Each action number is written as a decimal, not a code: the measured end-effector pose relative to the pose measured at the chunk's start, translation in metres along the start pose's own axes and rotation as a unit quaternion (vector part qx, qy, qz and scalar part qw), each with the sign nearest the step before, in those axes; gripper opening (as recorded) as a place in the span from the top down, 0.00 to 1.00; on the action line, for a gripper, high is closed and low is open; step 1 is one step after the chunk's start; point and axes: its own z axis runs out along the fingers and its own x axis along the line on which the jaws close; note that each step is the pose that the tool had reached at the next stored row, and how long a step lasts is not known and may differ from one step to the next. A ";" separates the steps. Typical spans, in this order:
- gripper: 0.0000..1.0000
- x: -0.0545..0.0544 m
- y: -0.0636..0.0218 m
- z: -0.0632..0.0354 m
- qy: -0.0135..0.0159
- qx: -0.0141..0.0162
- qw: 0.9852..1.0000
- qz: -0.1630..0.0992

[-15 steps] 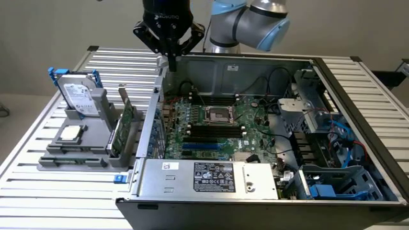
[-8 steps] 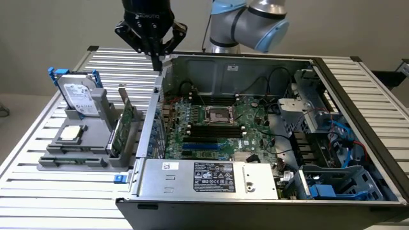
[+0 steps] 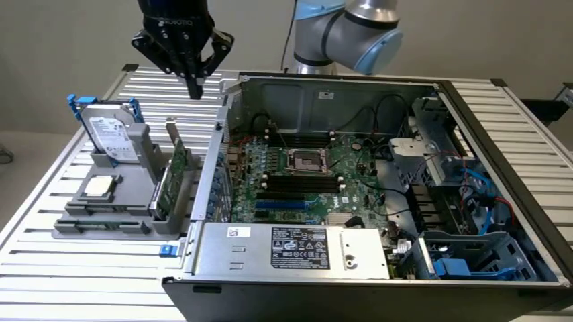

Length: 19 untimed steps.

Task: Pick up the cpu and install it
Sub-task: 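Reach for the cpu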

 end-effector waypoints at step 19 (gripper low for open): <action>0.89 0.086 -0.0062 0.0017 0.001 0.000 1.000 0.000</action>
